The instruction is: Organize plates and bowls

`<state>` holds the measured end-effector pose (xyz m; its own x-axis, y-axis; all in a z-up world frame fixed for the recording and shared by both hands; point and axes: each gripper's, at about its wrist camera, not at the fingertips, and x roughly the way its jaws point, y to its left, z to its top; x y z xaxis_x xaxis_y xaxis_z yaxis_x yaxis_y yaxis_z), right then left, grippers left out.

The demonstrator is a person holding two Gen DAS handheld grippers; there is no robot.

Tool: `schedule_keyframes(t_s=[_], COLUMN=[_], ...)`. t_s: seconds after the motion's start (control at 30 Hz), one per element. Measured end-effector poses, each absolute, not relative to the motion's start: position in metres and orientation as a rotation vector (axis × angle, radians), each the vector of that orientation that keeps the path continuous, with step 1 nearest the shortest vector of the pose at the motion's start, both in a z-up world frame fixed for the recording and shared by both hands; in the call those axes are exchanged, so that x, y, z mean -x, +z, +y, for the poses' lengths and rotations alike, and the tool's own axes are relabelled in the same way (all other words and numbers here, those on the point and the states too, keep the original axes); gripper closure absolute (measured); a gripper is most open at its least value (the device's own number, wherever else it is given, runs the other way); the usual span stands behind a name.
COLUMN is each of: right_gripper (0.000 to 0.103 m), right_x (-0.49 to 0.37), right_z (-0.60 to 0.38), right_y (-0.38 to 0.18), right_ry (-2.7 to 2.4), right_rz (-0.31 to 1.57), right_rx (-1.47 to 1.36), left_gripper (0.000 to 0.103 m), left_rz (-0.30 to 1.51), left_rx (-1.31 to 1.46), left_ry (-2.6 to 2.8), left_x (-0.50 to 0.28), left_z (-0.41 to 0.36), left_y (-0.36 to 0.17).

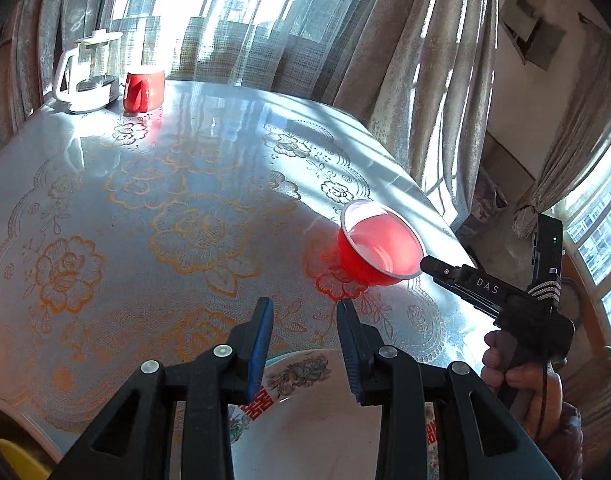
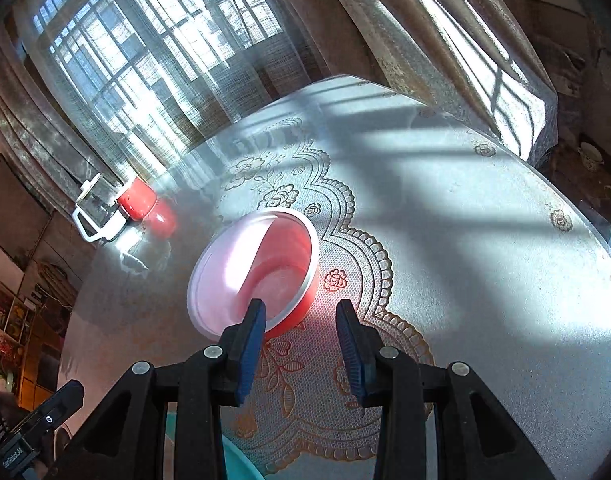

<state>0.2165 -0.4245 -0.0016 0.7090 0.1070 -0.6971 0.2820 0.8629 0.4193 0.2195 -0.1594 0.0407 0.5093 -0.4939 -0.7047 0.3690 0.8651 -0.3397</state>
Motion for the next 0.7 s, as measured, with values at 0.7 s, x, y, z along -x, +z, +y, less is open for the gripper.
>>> schedule_keyframes(t_s=[0.7], right_gripper=[0.076], right_x=[-0.235], right_z=[-0.384], right_y=[-0.007], right_ry=[0.125], right_rz=[0.880], right_rx=[-0.445], left_gripper=[0.069], left_rz=[0.962], left_rx=[0.172], left_ry=[-0.529], left_x=[-0.245], left_z=[-0.176], left_y=[0.023])
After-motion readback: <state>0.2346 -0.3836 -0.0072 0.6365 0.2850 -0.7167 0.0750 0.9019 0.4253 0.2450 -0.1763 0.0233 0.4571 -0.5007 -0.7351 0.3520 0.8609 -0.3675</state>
